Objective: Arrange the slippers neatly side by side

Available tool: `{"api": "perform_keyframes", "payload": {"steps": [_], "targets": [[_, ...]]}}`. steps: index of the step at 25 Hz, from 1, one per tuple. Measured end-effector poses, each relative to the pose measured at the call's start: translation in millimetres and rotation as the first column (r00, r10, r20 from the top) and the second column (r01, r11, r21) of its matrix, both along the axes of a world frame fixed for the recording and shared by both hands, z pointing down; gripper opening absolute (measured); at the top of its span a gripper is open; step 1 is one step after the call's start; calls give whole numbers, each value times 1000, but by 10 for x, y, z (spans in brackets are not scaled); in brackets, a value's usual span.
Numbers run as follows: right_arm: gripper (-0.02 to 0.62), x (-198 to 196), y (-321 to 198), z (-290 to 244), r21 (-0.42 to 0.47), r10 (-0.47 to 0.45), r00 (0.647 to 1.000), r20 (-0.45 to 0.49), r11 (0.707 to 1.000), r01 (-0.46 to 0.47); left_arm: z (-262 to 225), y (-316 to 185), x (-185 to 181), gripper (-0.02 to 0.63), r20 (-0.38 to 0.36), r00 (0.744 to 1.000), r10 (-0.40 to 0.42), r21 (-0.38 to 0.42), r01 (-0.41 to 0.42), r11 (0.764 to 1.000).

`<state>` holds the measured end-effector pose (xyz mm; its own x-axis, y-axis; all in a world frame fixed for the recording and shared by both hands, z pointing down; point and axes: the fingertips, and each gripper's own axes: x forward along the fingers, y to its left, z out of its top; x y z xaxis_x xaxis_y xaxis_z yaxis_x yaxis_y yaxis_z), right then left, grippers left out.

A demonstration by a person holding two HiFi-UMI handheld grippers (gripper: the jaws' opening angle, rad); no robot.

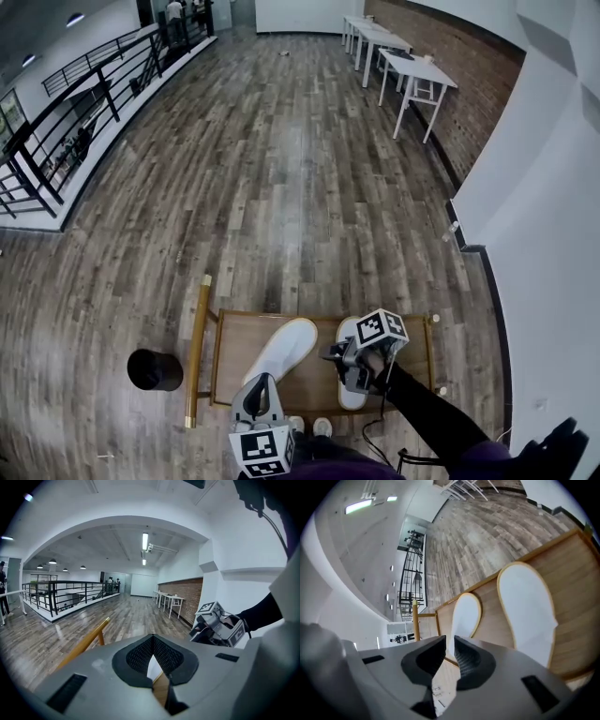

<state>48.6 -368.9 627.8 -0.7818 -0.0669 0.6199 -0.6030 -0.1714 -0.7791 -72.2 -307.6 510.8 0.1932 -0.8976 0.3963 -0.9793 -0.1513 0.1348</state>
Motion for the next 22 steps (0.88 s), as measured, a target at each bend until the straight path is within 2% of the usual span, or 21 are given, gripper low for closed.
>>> {"api": "perform_keyframes", "payload": {"steps": [5, 6, 8, 9, 14, 19, 22], "targets": [[35, -393, 74, 410, -131, 54, 996, -70, 989, -63, 18, 91, -111, 0, 1, 1000, -26, -5, 26, 1000], [45, -452, 74, 469, -157, 58, 996, -74, 985, -69, 24, 113, -137, 0, 2, 999, -33, -8, 33, 999], [103, -574, 62, 532, -199, 61, 996, -69, 977, -73, 36, 155, -199, 0, 5, 999, -46, -16, 46, 999], [128, -628, 52, 546, -210, 59, 995, -75, 975, -74, 46, 171, -239, 0, 6, 998, -55, -19, 55, 998], [132, -690, 1, 740, -236, 27, 978, -206, 969, -76, 112, 201, -394, 0, 6, 996, -86, -30, 86, 996], [132, -756, -4, 848, -290, 92, 966, -240, 943, -162, 129, 194, -482, 0, 6, 995, -104, -31, 104, 994], [132, -717, -15, 928, -285, 94, 945, -314, 940, -188, 135, 184, -529, 0, 5, 994, -111, -42, 111, 993]]}}
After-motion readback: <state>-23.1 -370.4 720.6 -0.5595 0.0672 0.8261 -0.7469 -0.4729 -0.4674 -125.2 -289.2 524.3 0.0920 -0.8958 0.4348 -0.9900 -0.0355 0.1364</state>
